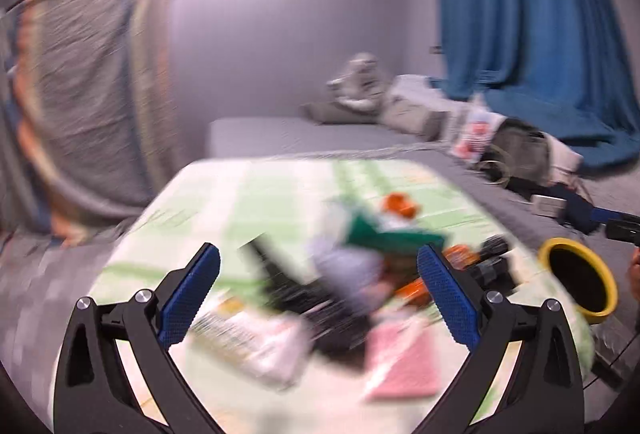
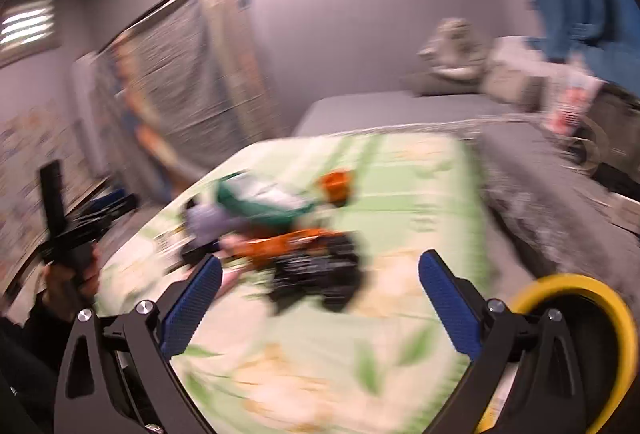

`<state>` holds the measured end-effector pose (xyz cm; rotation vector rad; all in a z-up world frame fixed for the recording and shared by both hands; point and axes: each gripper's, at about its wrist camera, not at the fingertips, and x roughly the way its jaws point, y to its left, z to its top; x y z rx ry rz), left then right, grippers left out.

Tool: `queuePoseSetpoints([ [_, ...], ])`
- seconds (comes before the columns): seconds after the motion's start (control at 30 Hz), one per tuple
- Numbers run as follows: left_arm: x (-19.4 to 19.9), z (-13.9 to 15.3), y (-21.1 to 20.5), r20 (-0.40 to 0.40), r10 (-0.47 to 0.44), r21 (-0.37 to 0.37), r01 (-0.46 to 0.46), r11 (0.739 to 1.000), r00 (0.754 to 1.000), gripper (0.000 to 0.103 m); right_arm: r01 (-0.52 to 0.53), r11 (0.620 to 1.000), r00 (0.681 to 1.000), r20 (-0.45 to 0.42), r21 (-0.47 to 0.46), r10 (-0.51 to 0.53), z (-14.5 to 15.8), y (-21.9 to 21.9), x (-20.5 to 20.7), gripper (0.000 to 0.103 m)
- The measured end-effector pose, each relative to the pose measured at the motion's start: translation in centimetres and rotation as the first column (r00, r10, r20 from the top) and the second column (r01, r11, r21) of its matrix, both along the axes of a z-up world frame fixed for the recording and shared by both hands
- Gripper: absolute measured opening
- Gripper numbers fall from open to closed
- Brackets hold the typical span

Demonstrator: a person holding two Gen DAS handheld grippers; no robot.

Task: Collect trash
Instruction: 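Grasp the black plastic bag with the right gripper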

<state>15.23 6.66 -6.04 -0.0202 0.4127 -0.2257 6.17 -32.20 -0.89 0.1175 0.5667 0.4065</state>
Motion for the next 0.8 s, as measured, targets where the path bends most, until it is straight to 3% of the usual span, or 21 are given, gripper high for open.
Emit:
queuePoseSetpoints([
  [0.07,-0.7,-1.1,3.3,-0.032,0.064,-0.032,-0.065,0.997,0.997,0.095,-0.056,0.998,0.998,-0.019,-0.022,0.056,-0.4,2.9,0.8,0.095],
  [0.13,-1.4,-1.8,5.5,-0.050,0.099,-0.060,-0.101,0.993,0.994,0.095,-0.045,0.996,0.999,-0.018,-0.073,0.044,-0.8,4.8,1.7,0.095],
  [0.3,-2.8,-3.4,9.2,-0.067,0.165,-0.090,-0.171,0.981,0.984,0.095,0.076,0.993,0.985,-0.151,-0.095,-0.089,-3.7,3.2,6.0,0.095],
  [0.4,-3.0,-4.3,9.8,-0.078,0.176,-0.089,-0.183,0.979,0.981,0.095,0.141,0.987,0.960,-0.233,-0.077,-0.156,-5.6,1.5,8.4,0.091],
  [0.47,-2.6,-4.8,9.8,-0.096,0.165,-0.106,-0.175,0.979,0.982,0.095,0.148,0.986,0.943,-0.290,-0.078,-0.165,-7.1,1.2,10.1,0.080],
  [0.57,-2.1,-5.3,9.3,-0.121,0.138,-0.121,-0.153,0.981,0.983,0.095,0.145,0.987,0.933,-0.321,-0.073,-0.161,-8.7,1.7,11.6,0.078],
  [0.7,-2.1,-5.4,8.0,-0.126,0.114,-0.089,-0.126,0.988,0.985,0.095,0.150,0.988,0.922,-0.355,-0.045,-0.156,-10.1,1.7,12.9,0.076],
  [0.8,-2.3,-5.3,6.8,-0.121,0.083,-0.064,-0.091,0.994,0.989,0.095,0.155,0.987,0.911,-0.382,-0.033,-0.155,-10.9,1.5,13.6,0.068],
])
